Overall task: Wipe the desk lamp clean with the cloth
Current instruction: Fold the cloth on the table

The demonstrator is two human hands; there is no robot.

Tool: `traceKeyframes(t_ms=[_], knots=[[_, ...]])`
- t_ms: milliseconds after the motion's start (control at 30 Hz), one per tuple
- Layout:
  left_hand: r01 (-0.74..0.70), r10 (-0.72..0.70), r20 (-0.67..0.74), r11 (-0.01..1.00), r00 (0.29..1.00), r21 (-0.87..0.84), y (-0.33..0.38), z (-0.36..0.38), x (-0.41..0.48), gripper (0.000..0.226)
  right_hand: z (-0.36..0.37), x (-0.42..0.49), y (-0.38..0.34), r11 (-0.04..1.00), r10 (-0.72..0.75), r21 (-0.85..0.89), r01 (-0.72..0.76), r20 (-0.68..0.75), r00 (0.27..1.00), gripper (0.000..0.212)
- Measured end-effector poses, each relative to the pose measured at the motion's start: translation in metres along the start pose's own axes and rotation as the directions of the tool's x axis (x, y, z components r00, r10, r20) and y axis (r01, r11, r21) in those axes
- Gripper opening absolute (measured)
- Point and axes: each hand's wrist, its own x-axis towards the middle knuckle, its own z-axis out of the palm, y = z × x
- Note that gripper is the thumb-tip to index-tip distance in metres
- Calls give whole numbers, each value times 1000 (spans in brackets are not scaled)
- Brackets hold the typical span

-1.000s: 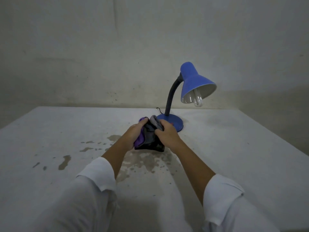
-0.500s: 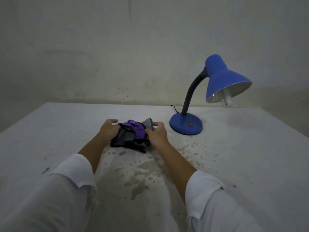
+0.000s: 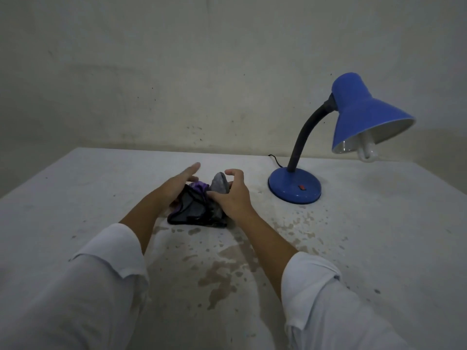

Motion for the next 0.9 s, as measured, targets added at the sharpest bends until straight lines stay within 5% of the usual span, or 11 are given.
traceKeyframes(t_ms=[133,433,667,733,800,900], knots=[[-20,47,-84,956,995,291,-1,2,11,70,0,0,-2,999,-44,-3,44,39,998,62],[-67,131,-203,953,970,295,-15,-22,21,50,-6,5,11,982,-78,-178,68,-48,996,36],[-208,393,-308,845,866,493,-12,-33,16,23,-6,3,14,946,-128,-306,105,-57,990,28],[-280,432,-246,833,868,478,-7,-33,15,19,-5,2,13,938,-128,-329,109,-38,991,30],[-320,375,-38,835,926,447,-1,-30,10,17,-4,1,11,930,-132,-350,115,-25,991,30],[-297,273,138,714,952,634,-6,-30,12,29,-2,0,12,913,-138,-391,118,-25,990,29]])
